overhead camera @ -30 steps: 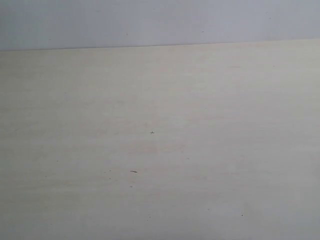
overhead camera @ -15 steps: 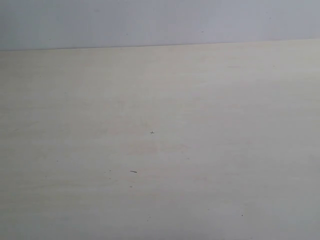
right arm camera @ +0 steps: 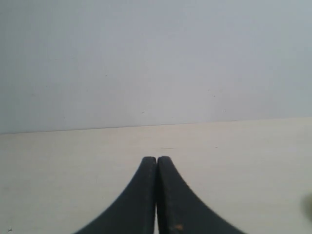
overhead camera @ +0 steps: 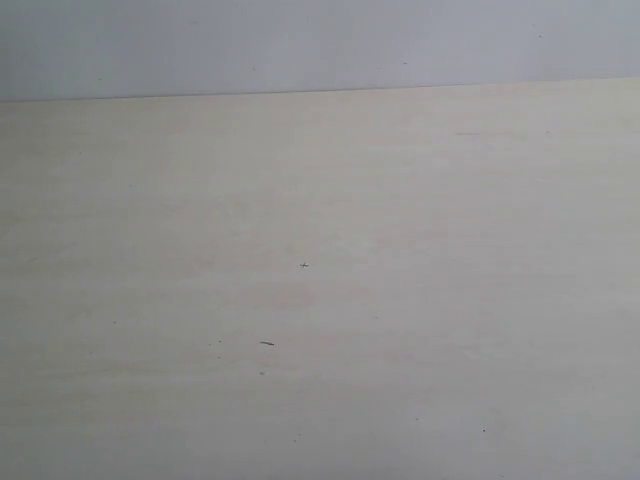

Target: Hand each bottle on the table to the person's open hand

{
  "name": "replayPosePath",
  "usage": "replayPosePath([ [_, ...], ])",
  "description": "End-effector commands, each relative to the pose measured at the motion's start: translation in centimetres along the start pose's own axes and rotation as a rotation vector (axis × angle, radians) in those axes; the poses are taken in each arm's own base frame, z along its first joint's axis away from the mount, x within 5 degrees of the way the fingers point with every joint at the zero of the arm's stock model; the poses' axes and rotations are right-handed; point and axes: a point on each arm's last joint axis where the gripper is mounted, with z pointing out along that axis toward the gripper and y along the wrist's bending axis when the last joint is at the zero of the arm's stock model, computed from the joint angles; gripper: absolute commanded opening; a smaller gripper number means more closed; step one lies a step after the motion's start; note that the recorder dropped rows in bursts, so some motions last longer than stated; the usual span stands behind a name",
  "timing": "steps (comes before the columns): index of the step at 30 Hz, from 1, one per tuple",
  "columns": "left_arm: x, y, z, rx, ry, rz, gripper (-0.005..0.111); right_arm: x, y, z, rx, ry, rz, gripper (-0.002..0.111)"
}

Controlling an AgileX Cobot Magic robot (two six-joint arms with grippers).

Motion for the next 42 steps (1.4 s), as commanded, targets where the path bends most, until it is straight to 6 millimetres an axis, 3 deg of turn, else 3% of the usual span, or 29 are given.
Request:
replayPosePath([
  [1, -0.15, -0.02, -0.05, 0.002, -0.019, 0.049, 0.0, 0.0, -0.04, -0.02, 0.005, -0.015, 0.002, 0.0],
  [8, -0.75, -0.01, -0.08, -0.015, -0.088, 0.052, 0.0, 0.0, -0.04, -0.02, 0.005, -0.015, 0.002, 0.0],
  [11, -0.78, 0.3, -0.1, -0.064, -0.097, -0.036, 0.0, 0.0, -0.04, -0.02, 0.005, -0.015, 0.002, 0.0],
  [42, -0.83, 0.57, -0.13, -0.112, -0.107, -0.03, 0.0, 0.0, -0.04, -0.02, 0.005, -0.015, 0.002, 0.0],
])
